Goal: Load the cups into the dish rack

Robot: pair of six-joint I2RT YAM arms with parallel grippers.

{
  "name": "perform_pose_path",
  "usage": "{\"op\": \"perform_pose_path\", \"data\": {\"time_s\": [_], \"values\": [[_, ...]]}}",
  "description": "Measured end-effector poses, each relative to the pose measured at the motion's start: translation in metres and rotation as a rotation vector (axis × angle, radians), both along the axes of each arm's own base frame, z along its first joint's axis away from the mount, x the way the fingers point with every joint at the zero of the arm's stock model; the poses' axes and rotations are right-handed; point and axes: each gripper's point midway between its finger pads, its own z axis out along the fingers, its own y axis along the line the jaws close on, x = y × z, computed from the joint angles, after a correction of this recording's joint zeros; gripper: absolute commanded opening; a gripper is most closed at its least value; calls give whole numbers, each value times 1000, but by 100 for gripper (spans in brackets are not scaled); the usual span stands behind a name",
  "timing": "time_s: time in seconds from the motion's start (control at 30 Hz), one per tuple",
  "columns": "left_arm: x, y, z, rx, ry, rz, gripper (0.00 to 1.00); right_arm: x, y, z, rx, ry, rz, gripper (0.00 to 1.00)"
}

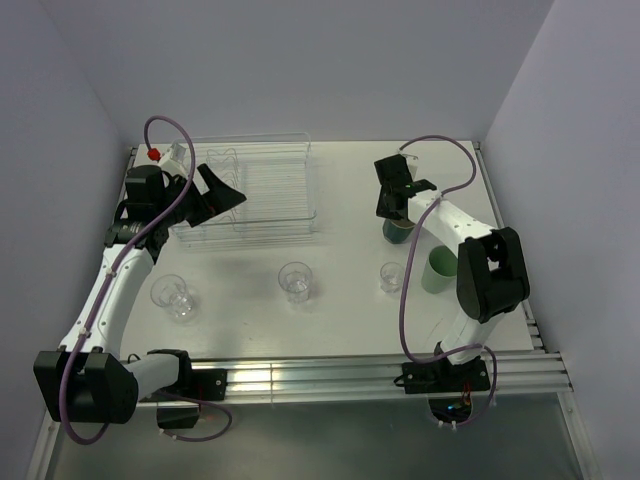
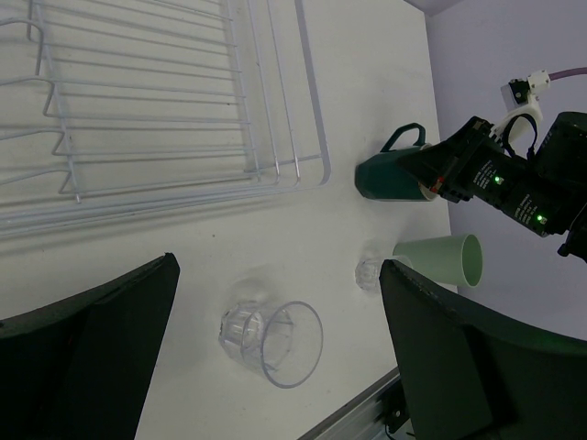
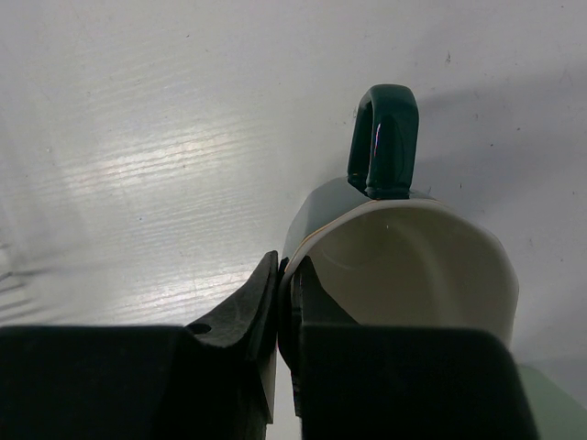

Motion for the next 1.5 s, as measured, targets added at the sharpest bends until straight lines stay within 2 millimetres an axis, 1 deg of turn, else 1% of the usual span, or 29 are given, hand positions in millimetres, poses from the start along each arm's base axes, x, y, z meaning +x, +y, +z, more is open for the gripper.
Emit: {"op": "perform_pose_path", "data": {"time_s": [0.5, 0.8, 1.1, 1.17, 1.27, 1.5], "values": [[0, 0, 0, 0, 0, 0, 99, -1, 1, 0, 7, 2, 5, 0], [0, 0, 0, -1, 1, -1, 99, -2, 6, 2, 29, 5, 21, 0], [1, -3, -4, -12, 19, -18, 99, -9, 12, 6, 60, 22, 36, 0], [0, -4, -4, -14, 19, -23, 99, -10, 13, 9, 64, 22, 40, 0], [0, -4, -4, -16, 19, -26, 99, -11, 15, 20, 72, 7, 44, 0], [-2, -6, -3, -22, 19, -38, 99, -7, 17, 68, 108, -94, 48, 0]]}}
